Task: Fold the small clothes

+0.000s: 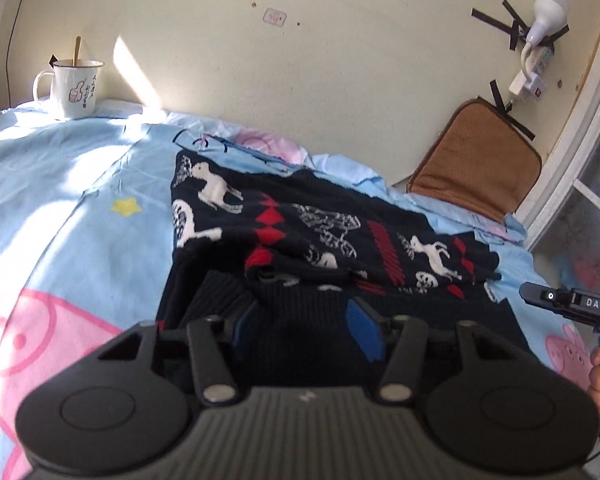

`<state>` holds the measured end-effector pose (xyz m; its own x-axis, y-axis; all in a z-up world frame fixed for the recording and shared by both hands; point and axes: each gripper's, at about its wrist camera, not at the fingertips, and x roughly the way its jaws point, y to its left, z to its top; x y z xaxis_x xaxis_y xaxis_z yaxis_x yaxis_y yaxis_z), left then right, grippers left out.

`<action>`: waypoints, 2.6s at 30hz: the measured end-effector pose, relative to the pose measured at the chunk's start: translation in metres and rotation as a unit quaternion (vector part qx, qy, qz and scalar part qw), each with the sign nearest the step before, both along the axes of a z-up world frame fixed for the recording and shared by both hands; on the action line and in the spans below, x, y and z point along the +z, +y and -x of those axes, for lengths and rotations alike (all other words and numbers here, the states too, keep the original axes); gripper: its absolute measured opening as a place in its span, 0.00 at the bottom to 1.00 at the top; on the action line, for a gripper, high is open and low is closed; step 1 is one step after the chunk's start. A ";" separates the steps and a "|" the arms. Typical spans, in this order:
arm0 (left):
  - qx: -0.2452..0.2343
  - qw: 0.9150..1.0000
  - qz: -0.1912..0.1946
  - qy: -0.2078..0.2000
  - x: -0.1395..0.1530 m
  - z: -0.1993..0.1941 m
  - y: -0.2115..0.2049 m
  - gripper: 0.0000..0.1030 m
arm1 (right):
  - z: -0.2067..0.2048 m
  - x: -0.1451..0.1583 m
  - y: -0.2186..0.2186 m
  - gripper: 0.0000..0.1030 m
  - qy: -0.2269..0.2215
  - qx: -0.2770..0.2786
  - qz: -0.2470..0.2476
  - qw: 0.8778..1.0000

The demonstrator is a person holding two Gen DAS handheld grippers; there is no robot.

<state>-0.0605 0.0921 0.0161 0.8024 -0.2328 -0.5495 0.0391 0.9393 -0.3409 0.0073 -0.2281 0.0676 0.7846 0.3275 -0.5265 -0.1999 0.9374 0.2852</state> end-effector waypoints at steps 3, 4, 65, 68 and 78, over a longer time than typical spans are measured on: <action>0.009 1.000 0.001 -0.014 0.010 -0.016 0.003 0.50 | -0.018 0.006 0.013 0.39 -0.022 0.005 0.054 0.998; 0.011 1.000 0.000 -0.020 0.013 -0.022 0.003 0.51 | -0.023 0.007 0.017 0.39 -0.023 0.013 0.061 0.998; 0.026 1.000 0.017 0.000 -0.019 -0.083 0.001 0.73 | -0.031 -0.063 0.005 0.30 0.043 -0.025 -0.133 0.990; 0.025 1.000 0.017 0.000 -0.019 -0.083 0.001 0.73 | -0.031 -0.062 0.007 0.30 0.041 -0.026 -0.133 0.990; 0.025 1.000 0.015 0.001 -0.019 -0.083 0.001 0.73 | -0.032 -0.064 0.004 0.30 0.042 -0.028 -0.147 0.988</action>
